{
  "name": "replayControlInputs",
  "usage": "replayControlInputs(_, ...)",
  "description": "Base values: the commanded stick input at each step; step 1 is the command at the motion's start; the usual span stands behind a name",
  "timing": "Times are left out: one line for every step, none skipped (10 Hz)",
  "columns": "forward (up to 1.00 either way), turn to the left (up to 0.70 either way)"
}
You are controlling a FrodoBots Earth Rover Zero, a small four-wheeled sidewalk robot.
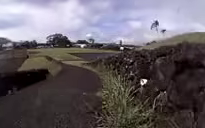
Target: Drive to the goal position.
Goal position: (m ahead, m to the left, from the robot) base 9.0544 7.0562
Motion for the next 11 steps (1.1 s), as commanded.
replayControlInputs(0.50,0.50)
replayControlInputs(0.50,0.50)
replayControlInputs(0.50,0.11)
replayControlInputs(0.50,0.00)
replayControlInputs(0.50,0.00)
replayControlInputs(0.50,0.00)
replayControlInputs(0.50,0.00)
replayControlInputs(0.50,0.00)
replayControlInputs(0.50,0.00)
replayControlInputs(0.50,0.00)
replayControlInputs(0.50,0.00)
